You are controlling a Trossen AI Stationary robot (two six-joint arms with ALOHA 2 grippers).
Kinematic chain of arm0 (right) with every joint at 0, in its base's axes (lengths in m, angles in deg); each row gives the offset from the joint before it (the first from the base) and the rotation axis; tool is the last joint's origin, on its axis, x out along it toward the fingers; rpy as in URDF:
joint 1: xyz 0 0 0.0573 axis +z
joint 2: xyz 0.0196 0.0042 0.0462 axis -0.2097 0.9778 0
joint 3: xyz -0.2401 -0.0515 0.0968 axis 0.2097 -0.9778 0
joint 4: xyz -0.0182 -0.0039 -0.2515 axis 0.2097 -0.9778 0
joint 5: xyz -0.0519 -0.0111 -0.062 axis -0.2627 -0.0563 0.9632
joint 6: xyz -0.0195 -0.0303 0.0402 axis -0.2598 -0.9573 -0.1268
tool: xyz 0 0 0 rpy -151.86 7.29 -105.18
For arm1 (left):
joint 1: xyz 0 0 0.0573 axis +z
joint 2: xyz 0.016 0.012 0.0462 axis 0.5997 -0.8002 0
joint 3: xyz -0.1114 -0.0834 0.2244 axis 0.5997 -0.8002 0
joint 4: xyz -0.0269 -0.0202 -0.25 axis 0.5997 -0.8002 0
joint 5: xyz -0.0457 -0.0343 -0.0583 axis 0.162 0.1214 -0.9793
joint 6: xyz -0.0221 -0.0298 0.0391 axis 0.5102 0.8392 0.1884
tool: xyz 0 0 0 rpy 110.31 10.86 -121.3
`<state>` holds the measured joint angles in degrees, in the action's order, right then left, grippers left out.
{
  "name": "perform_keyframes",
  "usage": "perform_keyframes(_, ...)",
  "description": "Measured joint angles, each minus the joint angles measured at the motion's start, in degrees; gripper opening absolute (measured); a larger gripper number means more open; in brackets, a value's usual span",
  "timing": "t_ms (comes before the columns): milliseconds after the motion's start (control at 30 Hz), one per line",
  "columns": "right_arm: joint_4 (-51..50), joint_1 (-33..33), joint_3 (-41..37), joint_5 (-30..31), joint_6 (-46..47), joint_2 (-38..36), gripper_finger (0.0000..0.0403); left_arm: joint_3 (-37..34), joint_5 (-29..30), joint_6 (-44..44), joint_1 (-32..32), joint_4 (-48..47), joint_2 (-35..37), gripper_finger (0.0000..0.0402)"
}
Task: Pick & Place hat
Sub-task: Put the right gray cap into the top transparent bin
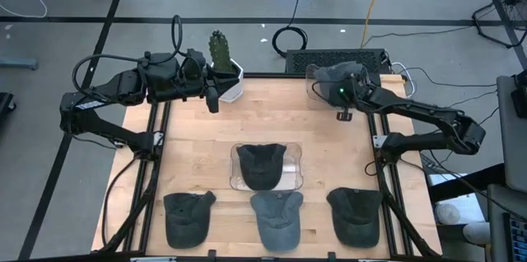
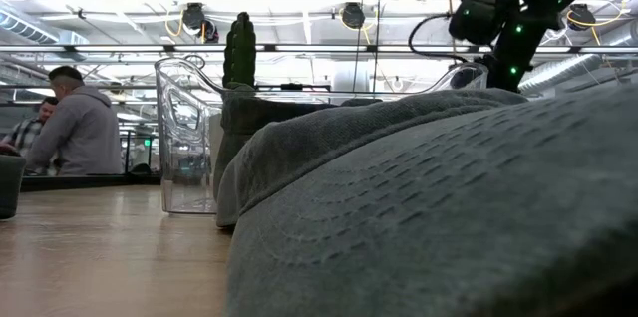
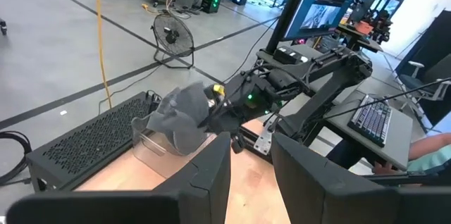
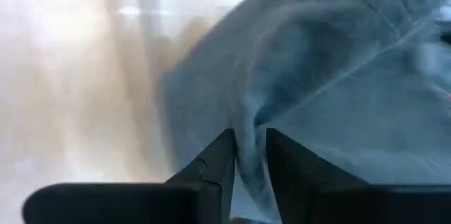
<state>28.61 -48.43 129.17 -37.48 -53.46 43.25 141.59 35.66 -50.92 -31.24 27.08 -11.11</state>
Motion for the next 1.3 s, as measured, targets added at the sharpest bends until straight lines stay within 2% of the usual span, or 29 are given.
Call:
perform_keyframes(133, 0.16, 0.01, 1.22, 0.93, 8.90, -3.99, 0.0085, 0.00, 0.00, 0.10, -0.01, 0.02, 0.00, 0.0113)
perform_keyframes(233, 0.18, 0.01, 1.30, -4.88, 14.72, -7.68, 0.0089, 0.00, 0.11, -0.04, 0.00, 0.05, 0.00, 0.0113)
perform_keyframes(300, 0.11, 0.05, 1.30, -6.25, 16.09, -9.40, 0.0091, 0.00, 0.90, -0.02, -0.02, 0.04, 0.00, 0.0113)
perform_keyframes(400, -0.53, 0.05, 1.30, -4.65, 19.54, -11.58, 0.0095, 0.00, 1.01, -0.05, 0.00, 0.07, 0.00, 0.0113)
perform_keyframes(633, -3.40, -0.84, 3.69, -3.55, 46.84, -16.17, 0.0078, 0.01, 1.16, 0.77, 0.00, 0.10, 0.00, 0.0113)
perform_keyframes(767, -3.09, -1.39, 4.79, -3.67, 57.50, -17.74, 0.0053, 0.06, 1.29, 1.34, 0.00, 0.16, -0.39, 0.0113)
perform_keyframes(867, -3.84, -4.05, 4.93, -7.76, 64.83, -15.59, 0.0035, 0.04, 1.27, 1.04, 0.00, -0.07, -0.61, 0.0113)
perform_keyframes(967, -2.91, -6.88, 4.89, -13.64, 67.36, -10.95, 0.0016, 0.04, 1.30, -0.24, 0.00, 0.10, -0.51, 0.0113)
perform_keyframes(1200, 3.98, -12.03, 4.84, -14.22, 72.36, -1.72, 0.0003, 0.04, 1.29, -1.64, 0.00, 0.08, -0.55, 0.0113)
perform_keyframes(1300, 3.71, -14.40, 4.84, -16.52, 73.81, 1.82, 0.0001, 0.04, 1.29, -1.61, 0.00, -0.06, -0.55, 0.0113)
